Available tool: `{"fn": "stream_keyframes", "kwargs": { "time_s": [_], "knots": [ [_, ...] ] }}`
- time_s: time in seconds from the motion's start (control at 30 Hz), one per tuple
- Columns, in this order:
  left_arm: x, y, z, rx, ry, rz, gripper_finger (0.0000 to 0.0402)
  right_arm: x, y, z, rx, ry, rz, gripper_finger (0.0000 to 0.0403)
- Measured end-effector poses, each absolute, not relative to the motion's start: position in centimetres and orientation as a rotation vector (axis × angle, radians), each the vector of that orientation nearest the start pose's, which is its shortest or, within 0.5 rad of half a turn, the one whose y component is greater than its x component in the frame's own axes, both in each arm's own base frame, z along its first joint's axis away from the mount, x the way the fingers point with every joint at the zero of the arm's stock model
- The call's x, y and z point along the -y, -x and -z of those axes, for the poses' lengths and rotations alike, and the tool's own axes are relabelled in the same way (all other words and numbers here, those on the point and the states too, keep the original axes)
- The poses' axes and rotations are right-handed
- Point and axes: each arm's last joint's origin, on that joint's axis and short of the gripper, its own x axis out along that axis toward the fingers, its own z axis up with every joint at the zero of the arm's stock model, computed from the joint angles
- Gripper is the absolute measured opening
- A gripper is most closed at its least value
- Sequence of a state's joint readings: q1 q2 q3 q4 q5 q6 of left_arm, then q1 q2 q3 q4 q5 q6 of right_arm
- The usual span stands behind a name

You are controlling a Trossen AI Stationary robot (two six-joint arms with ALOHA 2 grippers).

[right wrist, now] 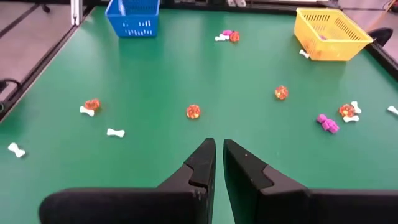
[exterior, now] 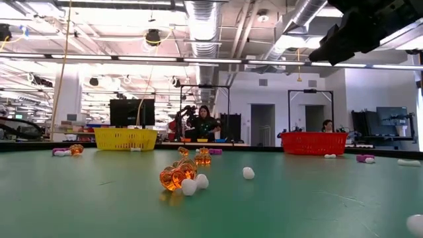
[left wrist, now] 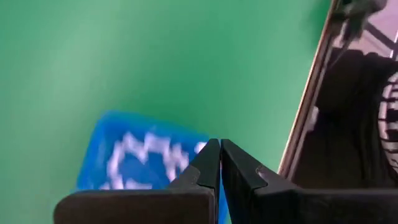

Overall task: Sort Halloween decoration
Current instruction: Put the white bone toy into the blue bin, then put the pumpkin toy into the orange bin

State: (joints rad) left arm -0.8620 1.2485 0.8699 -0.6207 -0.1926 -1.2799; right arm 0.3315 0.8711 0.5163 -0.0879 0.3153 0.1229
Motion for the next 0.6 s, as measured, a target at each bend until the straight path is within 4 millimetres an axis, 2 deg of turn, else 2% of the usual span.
{"fn": "stream_keyframes", "kwargs": {
  "time_s": [0.13,0.27,0.4,0.6],
  "knots": [
    [18.4,-13.7,-22.0,-1.197,0.745,-0.092,0.0,-5.2,-18.0,-23.8,-0.4,0.013,0.009,0.0063],
    [18.3,-12.5,-20.4,-1.281,0.822,-0.179,0.0,-5.3,-18.0,-23.8,-0.399,0.012,0.009,0.0063],
    [18.1,-12.3,-19.9,-1.289,0.831,-0.21,0.0,-5.3,-18.0,-23.8,-0.399,0.012,0.009,0.0063],
    [18.1,-12.9,-20.4,-1.273,0.789,-0.152,0.0,-5.3,-18.0,-23.8,-0.398,0.012,0.009,0.0063]
  ]
}}
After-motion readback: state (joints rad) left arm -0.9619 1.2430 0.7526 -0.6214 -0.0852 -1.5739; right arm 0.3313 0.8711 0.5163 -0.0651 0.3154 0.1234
